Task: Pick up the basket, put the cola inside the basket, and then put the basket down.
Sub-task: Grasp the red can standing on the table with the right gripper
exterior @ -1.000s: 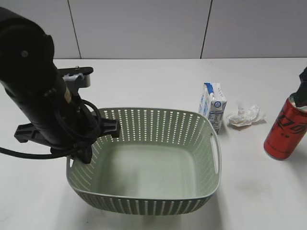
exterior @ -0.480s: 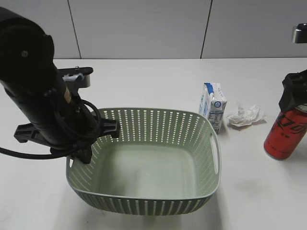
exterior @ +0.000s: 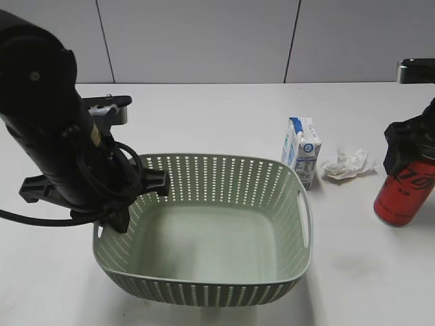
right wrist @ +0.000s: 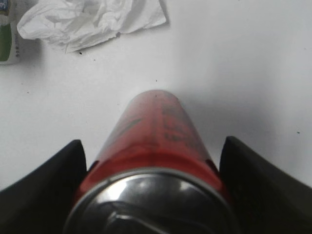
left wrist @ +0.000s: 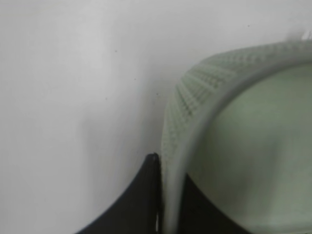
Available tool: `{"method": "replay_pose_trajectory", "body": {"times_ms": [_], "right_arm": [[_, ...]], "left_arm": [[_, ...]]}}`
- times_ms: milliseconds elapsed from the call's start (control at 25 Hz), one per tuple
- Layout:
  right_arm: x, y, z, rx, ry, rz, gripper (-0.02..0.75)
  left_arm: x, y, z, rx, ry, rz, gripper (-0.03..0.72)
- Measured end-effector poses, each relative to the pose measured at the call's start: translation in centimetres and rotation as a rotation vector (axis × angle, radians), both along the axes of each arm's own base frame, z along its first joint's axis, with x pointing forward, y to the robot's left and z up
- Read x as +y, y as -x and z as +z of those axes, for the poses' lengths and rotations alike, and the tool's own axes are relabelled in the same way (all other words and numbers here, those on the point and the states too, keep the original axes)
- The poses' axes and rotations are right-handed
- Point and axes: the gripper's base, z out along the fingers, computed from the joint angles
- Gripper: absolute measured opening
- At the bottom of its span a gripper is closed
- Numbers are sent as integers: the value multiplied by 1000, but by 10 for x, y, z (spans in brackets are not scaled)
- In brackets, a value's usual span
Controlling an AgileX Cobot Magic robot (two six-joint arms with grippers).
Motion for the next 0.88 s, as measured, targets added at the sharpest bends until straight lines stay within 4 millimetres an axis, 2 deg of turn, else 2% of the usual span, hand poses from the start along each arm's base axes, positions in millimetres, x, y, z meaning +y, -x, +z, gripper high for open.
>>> {"method": "replay_pose_trajectory", "body": {"times_ms": [200, 600, 880], "right_arm": [[0, 0, 0, 5, -1, -5, 536], [0, 1, 2, 25, -7, -11, 536], [0, 6, 33, -14, -4, 14, 536]], "left_arm": [[0, 0, 0, 1, 0, 0, 0], [0, 0, 0, 1, 0, 0, 0], [0, 0, 0, -2, 3, 1, 0]]}}
